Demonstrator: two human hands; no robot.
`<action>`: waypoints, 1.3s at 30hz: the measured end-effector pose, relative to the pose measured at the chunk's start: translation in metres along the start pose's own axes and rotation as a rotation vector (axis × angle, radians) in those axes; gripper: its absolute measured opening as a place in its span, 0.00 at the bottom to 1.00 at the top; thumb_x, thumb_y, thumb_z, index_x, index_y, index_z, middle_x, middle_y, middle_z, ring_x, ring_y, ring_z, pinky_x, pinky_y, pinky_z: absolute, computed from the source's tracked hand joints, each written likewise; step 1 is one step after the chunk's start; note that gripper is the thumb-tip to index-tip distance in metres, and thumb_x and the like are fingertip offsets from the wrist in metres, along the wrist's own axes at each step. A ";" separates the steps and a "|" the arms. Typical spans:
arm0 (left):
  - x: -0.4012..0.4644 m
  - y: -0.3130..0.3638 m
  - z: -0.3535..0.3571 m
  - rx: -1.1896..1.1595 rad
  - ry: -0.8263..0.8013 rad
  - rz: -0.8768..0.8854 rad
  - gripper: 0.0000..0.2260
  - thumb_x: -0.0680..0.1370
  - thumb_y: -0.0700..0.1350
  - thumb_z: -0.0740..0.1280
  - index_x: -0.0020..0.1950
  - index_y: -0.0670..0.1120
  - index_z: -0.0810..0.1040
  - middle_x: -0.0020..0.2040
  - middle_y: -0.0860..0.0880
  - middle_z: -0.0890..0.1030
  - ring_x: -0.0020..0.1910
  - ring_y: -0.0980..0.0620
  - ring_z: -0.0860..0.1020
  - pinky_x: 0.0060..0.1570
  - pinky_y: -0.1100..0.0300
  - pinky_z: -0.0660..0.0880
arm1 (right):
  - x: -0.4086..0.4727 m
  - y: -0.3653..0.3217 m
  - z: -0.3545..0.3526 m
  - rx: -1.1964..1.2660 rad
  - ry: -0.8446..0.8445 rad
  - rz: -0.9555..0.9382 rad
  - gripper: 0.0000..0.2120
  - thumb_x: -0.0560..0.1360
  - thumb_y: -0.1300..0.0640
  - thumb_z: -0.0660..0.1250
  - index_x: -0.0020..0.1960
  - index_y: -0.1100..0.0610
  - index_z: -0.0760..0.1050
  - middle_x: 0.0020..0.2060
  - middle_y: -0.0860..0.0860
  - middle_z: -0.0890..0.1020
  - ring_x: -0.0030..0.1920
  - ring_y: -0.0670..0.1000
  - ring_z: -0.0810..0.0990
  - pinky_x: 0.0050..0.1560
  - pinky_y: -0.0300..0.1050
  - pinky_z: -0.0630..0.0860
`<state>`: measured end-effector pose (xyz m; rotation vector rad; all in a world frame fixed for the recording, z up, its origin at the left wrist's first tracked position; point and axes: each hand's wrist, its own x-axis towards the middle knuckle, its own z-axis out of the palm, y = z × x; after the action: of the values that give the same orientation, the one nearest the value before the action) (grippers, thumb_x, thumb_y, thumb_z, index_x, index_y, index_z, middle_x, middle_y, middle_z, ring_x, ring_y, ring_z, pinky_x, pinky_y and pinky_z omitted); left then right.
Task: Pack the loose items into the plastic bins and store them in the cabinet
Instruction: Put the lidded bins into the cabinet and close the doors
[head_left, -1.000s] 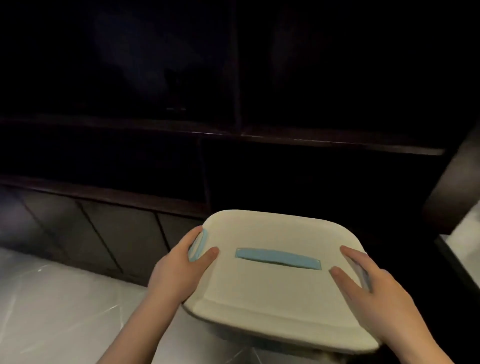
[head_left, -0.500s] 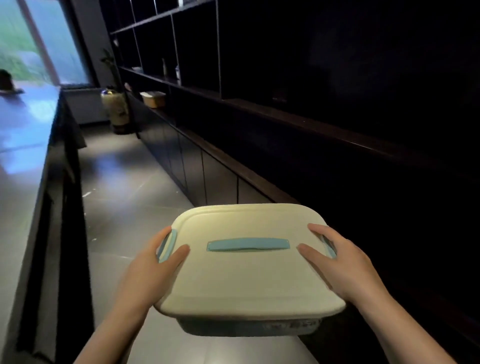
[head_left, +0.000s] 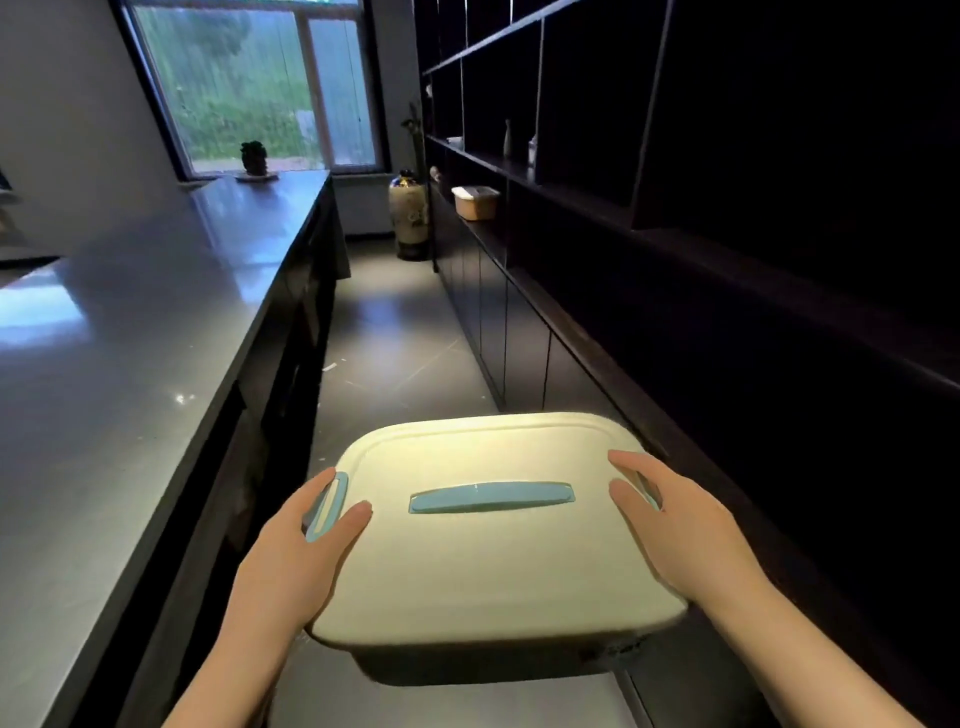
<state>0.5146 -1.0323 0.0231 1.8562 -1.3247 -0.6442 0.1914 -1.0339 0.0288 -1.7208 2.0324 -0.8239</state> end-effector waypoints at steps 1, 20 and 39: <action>0.019 -0.002 0.002 -0.006 0.014 -0.012 0.26 0.72 0.60 0.67 0.69 0.61 0.67 0.62 0.52 0.76 0.51 0.55 0.70 0.48 0.54 0.69 | 0.021 -0.005 0.010 -0.008 -0.010 -0.011 0.18 0.78 0.40 0.55 0.68 0.34 0.64 0.61 0.46 0.78 0.59 0.51 0.75 0.56 0.48 0.72; 0.471 0.050 0.074 -0.061 -0.073 0.118 0.27 0.71 0.60 0.69 0.68 0.61 0.68 0.54 0.62 0.72 0.51 0.58 0.71 0.50 0.58 0.69 | 0.411 -0.091 0.132 0.070 0.122 0.082 0.18 0.77 0.41 0.60 0.66 0.35 0.69 0.64 0.40 0.75 0.65 0.48 0.73 0.55 0.41 0.66; 0.853 0.066 0.175 -0.021 0.076 -0.087 0.27 0.70 0.62 0.69 0.68 0.63 0.67 0.65 0.53 0.75 0.62 0.48 0.74 0.54 0.51 0.71 | 0.845 -0.156 0.271 0.092 -0.082 -0.043 0.19 0.77 0.42 0.61 0.67 0.38 0.69 0.64 0.43 0.76 0.65 0.49 0.73 0.55 0.41 0.68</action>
<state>0.6323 -1.8976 -0.0062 1.9106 -1.1900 -0.6235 0.3071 -1.9275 0.0047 -1.7247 1.8807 -0.8324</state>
